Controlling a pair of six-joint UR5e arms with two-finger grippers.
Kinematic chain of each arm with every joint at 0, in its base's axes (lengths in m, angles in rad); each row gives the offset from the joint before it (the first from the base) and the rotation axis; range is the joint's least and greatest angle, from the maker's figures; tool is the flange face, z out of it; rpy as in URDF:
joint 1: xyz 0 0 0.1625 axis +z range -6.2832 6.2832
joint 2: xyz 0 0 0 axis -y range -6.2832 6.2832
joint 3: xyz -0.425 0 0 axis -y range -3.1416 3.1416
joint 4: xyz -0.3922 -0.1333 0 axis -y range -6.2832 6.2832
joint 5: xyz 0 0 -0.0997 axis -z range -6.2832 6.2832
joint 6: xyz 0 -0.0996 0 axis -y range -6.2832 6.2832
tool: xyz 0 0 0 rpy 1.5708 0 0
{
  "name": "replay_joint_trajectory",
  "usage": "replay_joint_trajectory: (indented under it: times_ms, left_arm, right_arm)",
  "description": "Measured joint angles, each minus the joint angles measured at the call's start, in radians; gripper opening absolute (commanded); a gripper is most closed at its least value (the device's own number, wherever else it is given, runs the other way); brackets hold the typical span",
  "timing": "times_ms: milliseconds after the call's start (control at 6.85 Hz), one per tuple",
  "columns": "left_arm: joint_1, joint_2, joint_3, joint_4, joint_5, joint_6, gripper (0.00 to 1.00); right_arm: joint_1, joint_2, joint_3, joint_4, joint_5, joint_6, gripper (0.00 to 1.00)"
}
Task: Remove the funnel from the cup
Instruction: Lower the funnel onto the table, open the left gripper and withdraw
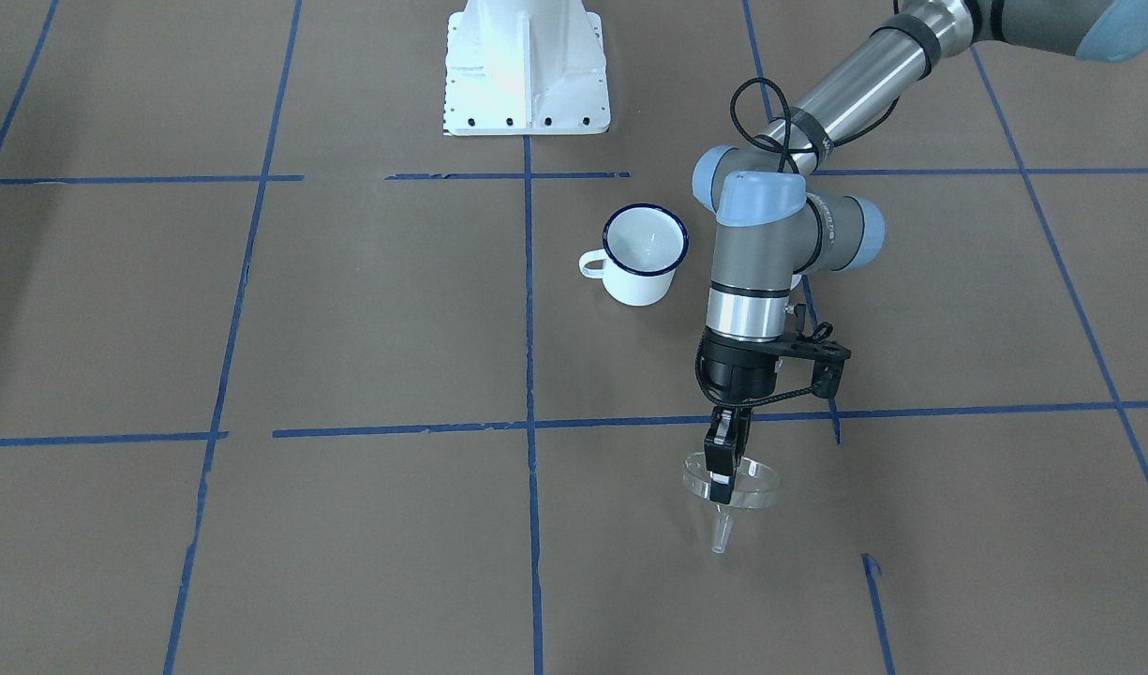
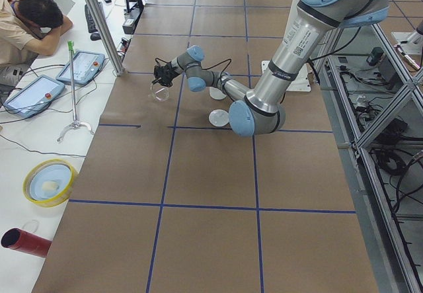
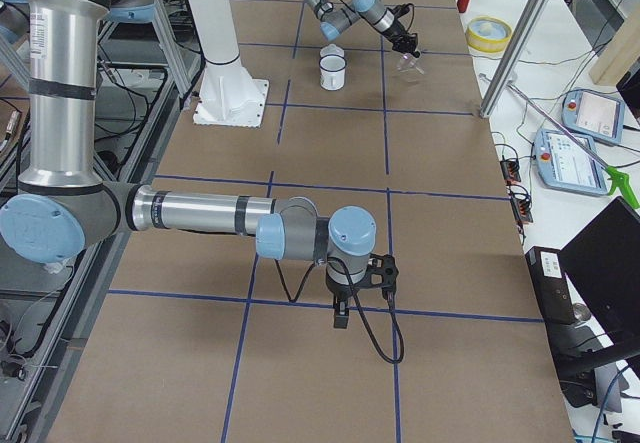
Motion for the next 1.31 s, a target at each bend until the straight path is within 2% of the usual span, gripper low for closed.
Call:
replay_joint_trajectory:
  times_ms: [146, 292, 438, 584, 1022, 1168, 1314]
  left_arm:
    - [0.007, -0.002, 0.036, -0.043, 0.022, -0.001, 0.08]
    - [0.01, -0.003, 0.05, -0.063, 0.031, 0.001, 0.36]
    - [0.011, -0.002, 0.055, -0.075, 0.033, 0.007, 0.99]
    - [0.011, 0.001, 0.049, -0.071, 0.034, 0.028, 1.0]
    - [0.001, 0.009, -0.066, -0.049, 0.024, 0.151, 1.0]
    - [-0.002, 0.02, -0.112, -0.021, -0.003, 0.207, 1.0]
    - [-0.009, 0.058, -0.201, 0.031, -0.078, 0.308, 1.0]
  right_arm:
    - [0.0, 0.0, 0.0, 0.0, 0.0, 0.0, 1.0]
    - [0.0, 0.0, 0.0, 0.0, 0.0, 0.0, 1.0]
    - [0.0, 0.0, 0.0, 0.0, 0.0, 0.0, 1.0]
    - [0.0, 0.0, 0.0, 0.0, 0.0, 0.0, 1.0]
    - [0.0, 0.0, 0.0, 0.0, 0.0, 0.0, 1.0]
    - [0.0, 0.0, 0.0, 0.0, 0.0, 0.0, 1.0]
    - [0.0, 0.0, 0.0, 0.0, 0.0, 0.0, 1.0]
